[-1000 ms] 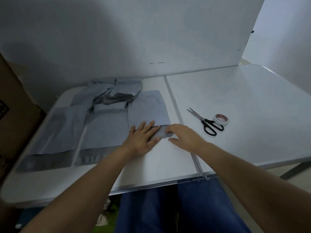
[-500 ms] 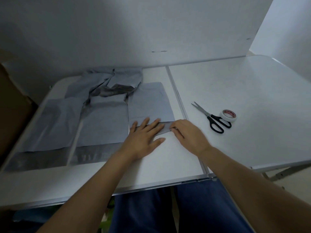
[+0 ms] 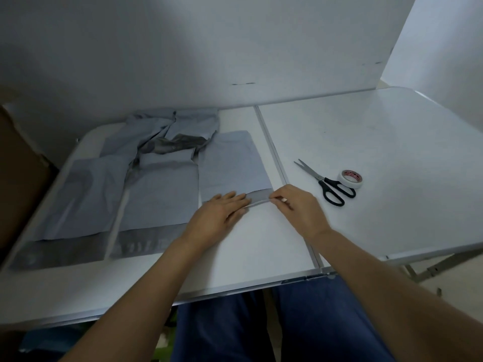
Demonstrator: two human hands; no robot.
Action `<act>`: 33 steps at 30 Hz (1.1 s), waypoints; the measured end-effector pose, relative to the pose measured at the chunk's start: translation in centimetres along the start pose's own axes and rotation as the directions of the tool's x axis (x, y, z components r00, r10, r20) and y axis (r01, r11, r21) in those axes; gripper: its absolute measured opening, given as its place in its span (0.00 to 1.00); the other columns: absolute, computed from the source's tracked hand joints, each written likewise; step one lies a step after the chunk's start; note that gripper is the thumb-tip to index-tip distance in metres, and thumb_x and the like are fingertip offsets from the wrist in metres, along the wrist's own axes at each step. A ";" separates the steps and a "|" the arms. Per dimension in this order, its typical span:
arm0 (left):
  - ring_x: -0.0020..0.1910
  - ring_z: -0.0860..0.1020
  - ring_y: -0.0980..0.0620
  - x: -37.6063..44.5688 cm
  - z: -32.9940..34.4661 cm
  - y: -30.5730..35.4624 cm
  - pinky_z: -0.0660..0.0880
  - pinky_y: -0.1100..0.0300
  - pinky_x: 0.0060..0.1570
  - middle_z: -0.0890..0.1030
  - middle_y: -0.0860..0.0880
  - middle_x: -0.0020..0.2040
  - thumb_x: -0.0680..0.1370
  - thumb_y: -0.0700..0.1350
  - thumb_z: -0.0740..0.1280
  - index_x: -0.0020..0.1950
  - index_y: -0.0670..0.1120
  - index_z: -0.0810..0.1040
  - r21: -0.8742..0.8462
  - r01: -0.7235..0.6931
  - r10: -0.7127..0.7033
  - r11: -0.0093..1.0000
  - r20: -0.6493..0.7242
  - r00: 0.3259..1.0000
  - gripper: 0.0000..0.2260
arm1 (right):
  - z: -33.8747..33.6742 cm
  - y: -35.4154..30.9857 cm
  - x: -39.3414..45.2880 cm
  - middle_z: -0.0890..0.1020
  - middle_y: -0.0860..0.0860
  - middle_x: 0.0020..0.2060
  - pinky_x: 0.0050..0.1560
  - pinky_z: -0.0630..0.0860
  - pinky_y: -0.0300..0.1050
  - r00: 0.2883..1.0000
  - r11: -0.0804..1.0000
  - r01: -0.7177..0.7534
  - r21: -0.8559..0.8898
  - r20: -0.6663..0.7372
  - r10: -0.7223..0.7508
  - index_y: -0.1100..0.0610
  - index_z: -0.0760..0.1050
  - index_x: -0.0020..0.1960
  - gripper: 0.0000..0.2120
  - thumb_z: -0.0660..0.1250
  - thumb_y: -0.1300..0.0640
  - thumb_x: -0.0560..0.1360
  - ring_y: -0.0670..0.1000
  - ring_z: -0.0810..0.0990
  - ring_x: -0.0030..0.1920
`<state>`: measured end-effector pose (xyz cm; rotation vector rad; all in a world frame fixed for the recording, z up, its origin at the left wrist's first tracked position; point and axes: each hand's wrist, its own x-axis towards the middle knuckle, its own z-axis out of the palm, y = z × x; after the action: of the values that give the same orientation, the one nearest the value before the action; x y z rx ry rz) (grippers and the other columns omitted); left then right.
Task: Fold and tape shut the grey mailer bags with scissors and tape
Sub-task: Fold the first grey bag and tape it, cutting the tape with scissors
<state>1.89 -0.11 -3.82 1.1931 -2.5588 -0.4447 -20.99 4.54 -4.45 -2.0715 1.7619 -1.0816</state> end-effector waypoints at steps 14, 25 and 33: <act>0.69 0.70 0.57 -3.6 -0.3 3.5 0.67 0.59 0.68 0.68 0.62 0.71 0.83 0.44 0.57 0.73 0.60 0.66 -0.083 -0.046 0.052 0.996 0.075 0.996 0.20 | -2.3 -0.7 -4.3 0.75 0.47 0.44 0.41 0.72 0.44 1.000 1.000 0.004 0.019 0.012 -0.004 0.54 0.72 0.48 0.04 0.60 0.55 0.76 0.48 0.73 0.42; 0.68 0.70 0.54 -5.1 -1.5 0.3 0.66 0.64 0.65 0.70 0.54 0.71 0.75 0.38 0.67 0.73 0.59 0.66 -0.114 0.073 -0.065 0.991 0.066 0.996 0.30 | -2.0 1.1 -3.6 0.62 0.44 0.75 0.73 0.60 0.55 0.937 0.978 0.164 -0.131 0.330 -0.113 0.46 0.62 0.75 0.41 0.57 0.24 0.68 0.45 0.58 0.75; 0.53 0.78 0.66 -4.9 -2.2 -0.3 0.70 0.73 0.54 0.82 0.63 0.53 0.80 0.46 0.65 0.58 0.60 0.81 -0.383 0.203 -0.240 0.901 -0.050 0.969 0.11 | -1.8 0.8 -2.5 0.81 0.51 0.58 0.65 0.72 0.53 0.983 0.995 -0.045 0.092 0.179 0.028 0.55 0.80 0.58 0.15 0.72 0.53 0.73 0.50 0.77 0.60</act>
<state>5.97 3.13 -2.51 1.3228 -2.1326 -0.8621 -22.77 7.13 -4.58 -2.0022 1.6240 -0.9203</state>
